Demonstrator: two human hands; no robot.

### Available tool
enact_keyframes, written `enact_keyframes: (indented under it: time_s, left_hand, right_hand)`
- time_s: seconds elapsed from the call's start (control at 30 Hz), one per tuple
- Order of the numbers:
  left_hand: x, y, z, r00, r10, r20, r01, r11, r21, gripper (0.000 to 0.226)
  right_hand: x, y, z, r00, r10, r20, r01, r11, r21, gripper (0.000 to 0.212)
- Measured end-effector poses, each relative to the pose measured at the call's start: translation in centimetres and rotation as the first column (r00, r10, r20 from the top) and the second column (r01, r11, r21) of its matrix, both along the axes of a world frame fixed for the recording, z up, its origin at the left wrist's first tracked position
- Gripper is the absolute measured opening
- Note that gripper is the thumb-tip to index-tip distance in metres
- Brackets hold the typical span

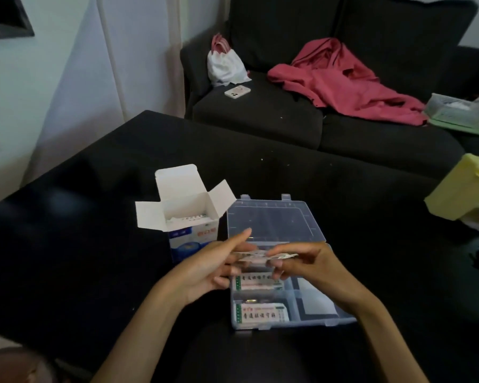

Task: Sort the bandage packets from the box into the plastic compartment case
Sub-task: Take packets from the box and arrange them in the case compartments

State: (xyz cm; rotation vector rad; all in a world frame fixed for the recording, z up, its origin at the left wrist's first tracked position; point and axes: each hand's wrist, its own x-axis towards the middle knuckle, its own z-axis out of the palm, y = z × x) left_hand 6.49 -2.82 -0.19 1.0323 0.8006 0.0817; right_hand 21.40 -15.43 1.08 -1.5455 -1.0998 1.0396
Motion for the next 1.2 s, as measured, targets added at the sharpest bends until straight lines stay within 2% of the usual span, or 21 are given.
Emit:
enact_keyframes:
  time_s: [0.1,0.23,0.3,0.37,0.47,0.5,0.63,0.73,0.93,1.07,1.2]
  left_hand:
    - [0.1,-0.3,0.0,0.998,-0.066,0.018,0.063,0.992,0.111,0.023]
    - [0.3,-0.6,-0.3,0.998,-0.012,-0.057,0.029,0.946,0.322,0.021]
    - [0.5,-0.7,-0.7,0.999,0.036,-0.016,-0.024,0.867,0.498,0.023]
    - [0.7,-0.8,-1.0,0.993,0.098,0.066,-0.118,0.753,0.647,0.023]
    - [1.0,-1.1,-1.2,0.974,0.146,0.171,-0.225,0.64,0.734,0.023]
    - [1.1,-1.2,-1.3,0.97,0.153,0.188,-0.242,0.614,0.752,0.023]
    - [1.2,-1.0,-1.8,0.955,0.195,0.224,-0.296,0.568,0.768,0.026]
    - [1.4,-0.9,-1.9,0.95,0.212,0.229,-0.312,0.605,0.733,0.02]
    - [1.2,-0.3,-1.9,0.965,0.179,0.189,-0.258,0.753,0.605,0.014]
    - [1.1,-0.3,-1.7,0.972,0.159,0.175,-0.23,0.8,0.554,0.01]
    - [1.2,-0.3,-1.4,0.973,0.157,0.17,-0.225,0.818,0.529,0.019]
  right_hand:
    - [0.5,-0.2,-0.2,0.999,0.04,0.007,-0.04,0.999,-0.031,0.022]
    - [0.9,-0.4,-0.3,0.998,0.054,-0.013,-0.055,0.996,-0.072,0.027]
    - [1.1,-0.4,-0.5,0.996,0.035,-0.076,-0.043,0.995,-0.094,0.035]
    - [1.1,0.0,-0.8,0.973,-0.084,-0.214,0.062,0.992,-0.107,0.039]
    - [0.8,1.0,-1.2,0.901,-0.218,-0.374,0.186,0.975,-0.121,0.031]
    - [0.5,1.2,-1.4,0.905,-0.211,-0.369,0.179,0.977,-0.119,0.033]
    - [-1.0,1.8,-2.3,0.972,-0.162,-0.173,0.165,0.986,0.006,0.043]
    - [-1.5,2.0,-2.4,0.975,-0.186,-0.124,0.197,0.977,0.086,0.036]
    - [-1.3,1.9,-2.6,0.968,-0.216,-0.125,0.226,0.971,0.073,0.02]
    - [-0.8,1.7,-2.7,0.949,-0.268,-0.168,0.28,0.959,0.053,0.021]
    - [-0.2,1.6,-2.5,0.959,-0.229,-0.169,0.237,0.971,0.031,0.024]
